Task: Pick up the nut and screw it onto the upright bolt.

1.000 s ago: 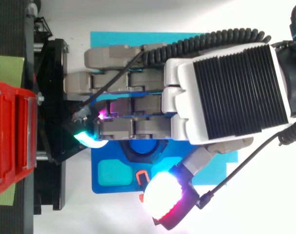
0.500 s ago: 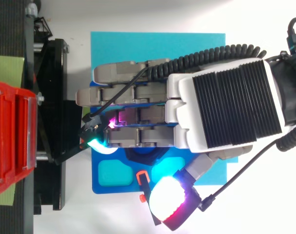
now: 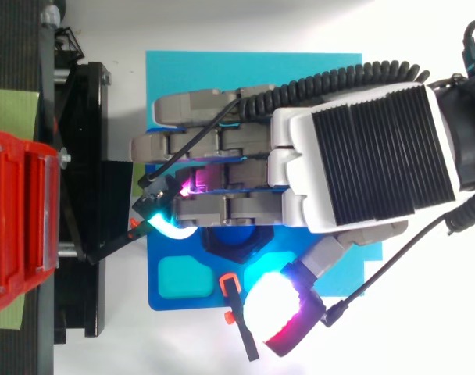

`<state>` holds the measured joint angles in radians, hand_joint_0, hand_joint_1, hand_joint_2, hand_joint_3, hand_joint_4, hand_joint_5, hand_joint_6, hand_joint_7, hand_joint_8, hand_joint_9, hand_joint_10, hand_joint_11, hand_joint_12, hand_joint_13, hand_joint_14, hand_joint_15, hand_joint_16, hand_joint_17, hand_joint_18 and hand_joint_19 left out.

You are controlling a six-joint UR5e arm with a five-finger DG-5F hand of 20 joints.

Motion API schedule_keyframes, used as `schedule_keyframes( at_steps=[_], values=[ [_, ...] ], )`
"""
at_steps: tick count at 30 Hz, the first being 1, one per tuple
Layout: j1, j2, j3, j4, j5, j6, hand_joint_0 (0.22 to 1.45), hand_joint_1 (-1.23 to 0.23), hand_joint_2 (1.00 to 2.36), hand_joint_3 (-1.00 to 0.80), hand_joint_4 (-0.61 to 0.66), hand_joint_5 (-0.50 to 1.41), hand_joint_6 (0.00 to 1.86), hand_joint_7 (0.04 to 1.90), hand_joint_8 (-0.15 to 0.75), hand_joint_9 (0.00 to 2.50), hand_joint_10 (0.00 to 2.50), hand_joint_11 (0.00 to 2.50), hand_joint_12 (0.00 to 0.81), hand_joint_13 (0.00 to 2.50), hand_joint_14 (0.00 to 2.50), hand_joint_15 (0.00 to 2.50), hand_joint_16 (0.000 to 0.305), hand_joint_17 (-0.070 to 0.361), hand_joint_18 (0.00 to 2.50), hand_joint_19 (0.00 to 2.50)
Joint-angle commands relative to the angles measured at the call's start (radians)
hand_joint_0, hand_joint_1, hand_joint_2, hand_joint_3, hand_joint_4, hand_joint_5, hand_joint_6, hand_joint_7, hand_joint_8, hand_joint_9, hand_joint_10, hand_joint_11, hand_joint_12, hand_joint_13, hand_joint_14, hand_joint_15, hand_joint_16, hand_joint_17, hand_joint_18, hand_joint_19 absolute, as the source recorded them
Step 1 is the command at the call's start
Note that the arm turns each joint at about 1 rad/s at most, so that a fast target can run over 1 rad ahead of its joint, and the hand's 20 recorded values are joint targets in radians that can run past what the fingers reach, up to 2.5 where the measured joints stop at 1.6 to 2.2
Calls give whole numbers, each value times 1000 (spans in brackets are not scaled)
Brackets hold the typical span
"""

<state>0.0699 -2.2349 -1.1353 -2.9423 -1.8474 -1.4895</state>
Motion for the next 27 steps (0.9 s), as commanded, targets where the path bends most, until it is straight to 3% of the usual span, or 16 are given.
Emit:
schedule_keyframes(
  at_steps=[1, 5, 13, 22, 27],
  values=[
    [-10, 0, 0, 3, -13, -8, 518, -131, 1000, -500, 220, -57, 500, 1462, 273, 527, 0, 0, 307, 295, 0, 0, 34, 76, 0, 0],
    [-21, 0, 0, 2, -24, -17, 529, -203, 1000, -500, 212, -43, 500, 1496, 274, 601, 0, 0, 290, 366, 0, 0, 30, 68, 44, 0],
    [-41, 1, -1, 0, -49, -18, 535, -198, 1000, -500, 208, -19, 517, 1505, 274, 683, 0, 0, 274, 433, 0, 0, 28, 62, 112, 0],
    [-55, 0, 2, 3, -64, -18, 541, -148, 1000, -500, 163, 18, 629, 1215, 260, 903, 0, 0, 235, 584, 0, 0, 23, 52, 265, 0],
    [-61, 0, 6, 2, -70, -18, 541, -137, 1000, -500, 158, 37, 633, 1216, 261, 1057, 0, 0, 203, 696, 0, 0, 19, 43, 376, 0]
  ],
)
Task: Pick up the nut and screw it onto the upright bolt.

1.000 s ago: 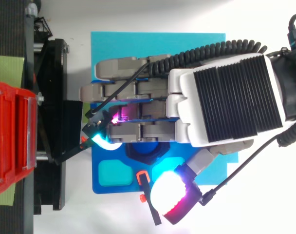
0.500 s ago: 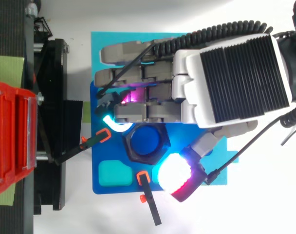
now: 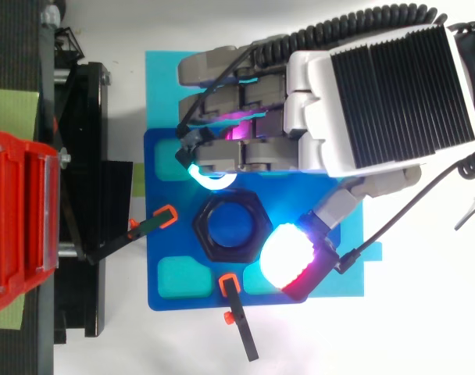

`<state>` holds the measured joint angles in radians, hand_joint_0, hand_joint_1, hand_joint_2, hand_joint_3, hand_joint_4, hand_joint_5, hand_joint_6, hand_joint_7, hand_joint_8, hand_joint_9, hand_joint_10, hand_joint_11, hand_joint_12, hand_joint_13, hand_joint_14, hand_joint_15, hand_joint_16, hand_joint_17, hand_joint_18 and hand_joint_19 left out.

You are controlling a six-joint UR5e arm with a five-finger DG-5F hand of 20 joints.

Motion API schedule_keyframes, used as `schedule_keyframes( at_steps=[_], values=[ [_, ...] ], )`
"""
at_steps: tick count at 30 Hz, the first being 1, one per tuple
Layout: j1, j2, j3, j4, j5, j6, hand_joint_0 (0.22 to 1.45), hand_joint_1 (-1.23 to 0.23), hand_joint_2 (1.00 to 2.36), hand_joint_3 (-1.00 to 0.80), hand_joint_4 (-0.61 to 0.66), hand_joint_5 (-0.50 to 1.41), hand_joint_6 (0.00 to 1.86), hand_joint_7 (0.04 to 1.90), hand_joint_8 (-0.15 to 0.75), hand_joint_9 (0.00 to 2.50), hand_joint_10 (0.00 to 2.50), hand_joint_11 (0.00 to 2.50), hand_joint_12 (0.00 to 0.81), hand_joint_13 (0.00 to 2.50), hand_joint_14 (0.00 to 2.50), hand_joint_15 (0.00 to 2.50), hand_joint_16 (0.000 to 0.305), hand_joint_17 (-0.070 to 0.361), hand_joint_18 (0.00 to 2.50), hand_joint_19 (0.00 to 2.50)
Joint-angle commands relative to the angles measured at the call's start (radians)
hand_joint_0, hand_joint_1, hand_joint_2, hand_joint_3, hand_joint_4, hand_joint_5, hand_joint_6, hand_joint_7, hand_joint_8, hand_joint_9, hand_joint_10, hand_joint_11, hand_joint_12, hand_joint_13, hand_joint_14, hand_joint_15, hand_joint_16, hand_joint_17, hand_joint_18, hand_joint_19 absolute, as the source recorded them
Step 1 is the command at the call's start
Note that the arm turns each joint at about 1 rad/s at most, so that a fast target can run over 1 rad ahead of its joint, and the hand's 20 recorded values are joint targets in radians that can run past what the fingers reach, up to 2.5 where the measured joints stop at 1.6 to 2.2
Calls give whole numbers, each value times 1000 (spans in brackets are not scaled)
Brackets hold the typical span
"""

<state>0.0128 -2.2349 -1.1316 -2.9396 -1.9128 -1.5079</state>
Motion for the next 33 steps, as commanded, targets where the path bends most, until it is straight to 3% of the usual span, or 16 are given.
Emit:
schedule_keyframes(
  at_steps=[1, 7, 9, 15, 19, 23, 33],
  values=[
    [-5, 1, 7, -3, -8, 0, 541, -132, 1000, -500, 160, 42, 632, 1222, 260, 1106, 0, 0, 197, 724, 0, 0, 18, 41, 412, 0],
    [-20, 0, 43, -30, -35, -2, 542, -111, 1000, -500, 168, 53, 616, 1258, 254, 1213, 0, 0, 174, 810, 0, 0, 15, 33, 502, 0],
    [-23, 1, 53, -44, -41, 0, 541, -95, 1000, -500, 178, 49, 500, 1438, 264, 1125, 0, 0, 194, 749, 0, 0, 17, 37, 480, 0],
    [-31, 0, 101, -90, -51, -9, 538, -81, 1000, -500, 225, -34, 505, 1179, 270, 995, 0, 0, 216, 718, 0, 0, 20, 45, 418, 0],
    [-25, 0, 95, -65, -48, -12, 534, -79, 1000, -500, 276, -71, 504, 957, 257, 938, 0, 0, 229, 690, 0, 0, 23, 51, 397, 0],
    [-20, 0, 76, -30, -43, -9, 528, -81, 1000, -500, 239, -98, 503, 780, 240, 861, 0, 0, 242, 636, 0, 0, 26, 58, 365, 0],
    [1, 0, 61, 30, -29, 8, 513, -47, 1000, -500, 213, -127, 502, 662, 214, 669, 0, 0, 273, 450, 0, 0, 31, 69, 186, 0]
  ],
)
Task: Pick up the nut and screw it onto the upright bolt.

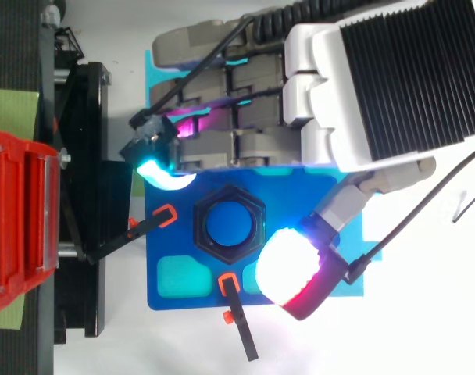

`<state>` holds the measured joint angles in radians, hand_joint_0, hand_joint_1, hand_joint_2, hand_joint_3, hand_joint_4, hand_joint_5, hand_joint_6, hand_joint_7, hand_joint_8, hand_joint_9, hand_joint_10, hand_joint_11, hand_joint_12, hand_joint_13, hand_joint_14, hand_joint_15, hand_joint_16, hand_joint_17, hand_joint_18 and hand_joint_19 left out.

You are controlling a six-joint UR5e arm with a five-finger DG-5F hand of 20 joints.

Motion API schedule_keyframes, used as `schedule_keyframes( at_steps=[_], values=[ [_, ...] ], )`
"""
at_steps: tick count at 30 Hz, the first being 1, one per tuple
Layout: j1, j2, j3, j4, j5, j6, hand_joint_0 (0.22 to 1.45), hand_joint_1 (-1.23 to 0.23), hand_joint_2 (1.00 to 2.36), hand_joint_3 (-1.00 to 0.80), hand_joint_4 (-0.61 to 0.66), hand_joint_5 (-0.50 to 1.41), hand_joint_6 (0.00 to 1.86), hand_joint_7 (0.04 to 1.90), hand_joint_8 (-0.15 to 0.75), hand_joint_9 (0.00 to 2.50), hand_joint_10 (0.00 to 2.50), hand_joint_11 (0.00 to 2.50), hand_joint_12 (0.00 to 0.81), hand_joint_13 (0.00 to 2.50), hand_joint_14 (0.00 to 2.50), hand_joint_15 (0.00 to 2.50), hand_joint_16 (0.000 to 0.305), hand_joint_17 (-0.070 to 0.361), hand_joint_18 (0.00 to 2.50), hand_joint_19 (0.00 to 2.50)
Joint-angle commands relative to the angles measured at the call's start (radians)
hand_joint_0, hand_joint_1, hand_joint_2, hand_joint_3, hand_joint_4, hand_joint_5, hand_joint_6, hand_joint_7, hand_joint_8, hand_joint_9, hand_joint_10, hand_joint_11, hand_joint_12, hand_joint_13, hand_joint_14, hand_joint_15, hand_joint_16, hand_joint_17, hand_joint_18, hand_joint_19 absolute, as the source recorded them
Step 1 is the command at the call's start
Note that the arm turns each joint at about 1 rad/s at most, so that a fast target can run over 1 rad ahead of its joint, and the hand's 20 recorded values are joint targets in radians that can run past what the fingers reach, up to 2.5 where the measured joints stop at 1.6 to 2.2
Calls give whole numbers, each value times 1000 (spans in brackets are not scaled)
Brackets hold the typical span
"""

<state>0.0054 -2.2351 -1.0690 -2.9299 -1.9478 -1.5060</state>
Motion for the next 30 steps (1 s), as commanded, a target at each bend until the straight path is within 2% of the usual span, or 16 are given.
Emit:
schedule_keyframes(
  at_steps=[1, 7, 11, 16, 26, 30],
  values=[
    [13, 0, -3, 29, 12, 7, 513, -45, 1000, -500, 216, -127, 502, 662, 214, 651, 0, 0, 273, 448, 0, 0, 31, 70, 176, 0],
    [36, -1, -28, 61, 33, 13, 512, -30, 1000, -500, 217, -125, 502, 672, 219, 592, 0, 0, 283, 411, 0, 0, 32, 73, 141, 0],
    [39, 0, -62, 97, 35, 15, 511, -28, 1000, -500, 219, -119, 502, 692, 221, 572, 0, 0, 290, 397, 0, 0, 33, 74, 122, 0],
    [39, -1, -95, 144, 32, 33, 511, -28, 1000, -500, 226, -101, 503, 779, 225, 558, 0, 0, 292, 390, 0, 0, 33, 75, 113, 0],
    [33, -1, -98, 130, 30, 30, 523, -67, 1000, -500, 277, -62, 504, 952, 246, 599, 0, 0, 285, 423, 0, 0, 31, 71, 144, 0],
    [24, 0, -98, 130, 10, 12, 529, -86, 1000, -500, 266, -40, 505, 1083, 251, 637, 0, 0, 277, 451, 0, 0, 29, 65, 162, 0]
  ],
)
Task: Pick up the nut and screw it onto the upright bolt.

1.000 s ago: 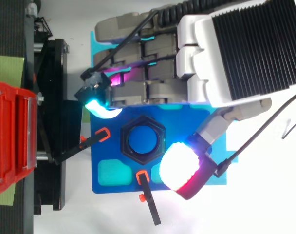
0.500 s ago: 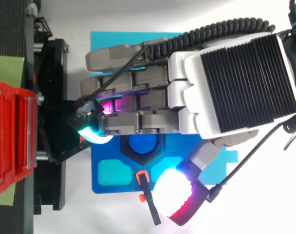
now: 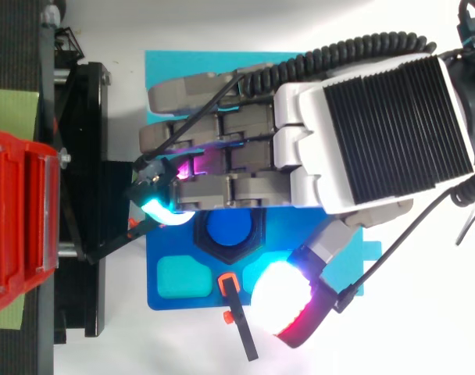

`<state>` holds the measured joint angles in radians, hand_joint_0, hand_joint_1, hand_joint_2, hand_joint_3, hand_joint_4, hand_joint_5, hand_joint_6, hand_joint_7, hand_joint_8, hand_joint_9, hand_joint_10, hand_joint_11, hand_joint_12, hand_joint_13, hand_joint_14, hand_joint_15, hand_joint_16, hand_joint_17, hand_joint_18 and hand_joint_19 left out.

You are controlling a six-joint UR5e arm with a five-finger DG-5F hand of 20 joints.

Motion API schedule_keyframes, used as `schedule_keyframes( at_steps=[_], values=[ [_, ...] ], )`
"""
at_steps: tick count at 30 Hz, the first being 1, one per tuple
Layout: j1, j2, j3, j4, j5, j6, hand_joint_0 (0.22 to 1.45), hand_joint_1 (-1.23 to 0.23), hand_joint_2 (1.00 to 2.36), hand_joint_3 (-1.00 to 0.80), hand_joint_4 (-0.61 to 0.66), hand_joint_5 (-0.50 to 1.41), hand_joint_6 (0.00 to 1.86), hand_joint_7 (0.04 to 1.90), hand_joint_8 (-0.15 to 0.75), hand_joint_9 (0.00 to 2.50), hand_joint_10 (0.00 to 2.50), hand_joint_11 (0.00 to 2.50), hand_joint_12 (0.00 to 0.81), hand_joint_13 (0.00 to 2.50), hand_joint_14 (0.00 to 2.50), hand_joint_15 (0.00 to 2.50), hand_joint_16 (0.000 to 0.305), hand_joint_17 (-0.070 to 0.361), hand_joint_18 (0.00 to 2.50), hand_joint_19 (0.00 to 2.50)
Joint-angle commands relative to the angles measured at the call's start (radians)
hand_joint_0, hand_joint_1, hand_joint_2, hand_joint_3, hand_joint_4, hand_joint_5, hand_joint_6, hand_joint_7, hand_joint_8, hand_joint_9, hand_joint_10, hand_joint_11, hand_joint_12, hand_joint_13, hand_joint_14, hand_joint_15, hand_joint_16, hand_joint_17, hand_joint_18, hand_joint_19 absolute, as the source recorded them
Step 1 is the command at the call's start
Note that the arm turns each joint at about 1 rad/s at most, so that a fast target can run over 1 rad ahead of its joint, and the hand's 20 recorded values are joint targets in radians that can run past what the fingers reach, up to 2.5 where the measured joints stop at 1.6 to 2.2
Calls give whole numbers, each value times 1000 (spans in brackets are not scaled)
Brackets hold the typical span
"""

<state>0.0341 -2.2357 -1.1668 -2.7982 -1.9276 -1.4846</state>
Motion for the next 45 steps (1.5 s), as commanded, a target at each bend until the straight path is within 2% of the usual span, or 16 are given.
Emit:
schedule_keyframes(
  at_steps=[1, 6, 13, 16, 17, 20, 28, 35, 39, 40, 42, 44, 45],
  values=[
    [-6, 1, -1, -3, -11, -14, 529, -88, 1000, -500, 257, -37, 505, 1089, 251, 639, 0, 0, 276, 460, 0, 0, 29, 64, 173, 0],
    [-10, 1, -1, -12, -11, -19, 534, -109, 1000, -500, 203, -10, 506, 1210, 254, 681, 0, 0, 265, 494, 0, 0, 27, 60, 200, 0],
    [-17, 1, -1, -9, -24, -19, 535, -137, 1000, -500, 168, 16, 504, 1270, 262, 749, 0, 0, 256, 534, 0, 0, 26, 58, 228, 0],
    [-20, 1, -1, -7, -28, -19, 538, -158, 1000, -500, 176, 54, 500, 1352, 264, 877, 0, 0, 237, 602, 0, 0, 24, 54, 287, 0],
    [-25, 1, -1, -6, -31, -19, 539, -162, 1000, -500, 170, 52, 556, 1260, 260, 961, 0, 0, 226, 653, 0, 0, 21, 46, 354, 0],
    [-31, 1, -1, -4, -36, -23, 542, -172, 1000, -500, 139, 58, 602, 1178, 266, 1107, 0, 0, 189, 786, 0, 0, 16, 35, 493, 0],
    [-49, 1, -1, -7, -60, -26, 538, -166, 1000, -500, 130, 62, 618, 1153, 265, 1223, 0, 0, 177, 855, 0, 0, 14, 33, 547, 0],
    [-60, 1, 2, 3, -67, -28, 537, -91, 1000, -500, 110, 61, 662, 1071, 261, 1346, 0, 0, 155, 948, 0, 0, 12, 28, 690, 29],
    [-77, 1, 36, -21, -93, -31, 536, -81, 1000, -500, 115, 58, 653, 1084, 263, 1324, 0, 0, 162, 948, 0, 0, 13, 30, 679, 21],
    [-80, 1, 42, -27, -97, -34, 534, -71, 1000, -500, 142, 57, 603, 1179, 272, 1279, 0, 0, 179, 909, 0, 0, 15, 34, 626, 0],
    [-94, 1, 84, -69, -113, -46, 533, -65, 1000, -500, 160, 56, 513, 1330, 275, 1233, 0, 0, 192, 873, 0, 0, 16, 37, 576, 0],
    [-97, 1, 101, -87, -114, -54, 532, -58, 1000, -500, 174, 11, 505, 1233, 271, 1141, 0, 0, 209, 820, 0, 0, 18, 40, 516, 0],
    [-99, 1, 111, -98, -114, -57, 531, -56, 1000, -500, 172, 10, 505, 1244, 274, 1140, 0, 0, 213, 819, 0, 0, 18, 41, 516, 0]
  ],
)
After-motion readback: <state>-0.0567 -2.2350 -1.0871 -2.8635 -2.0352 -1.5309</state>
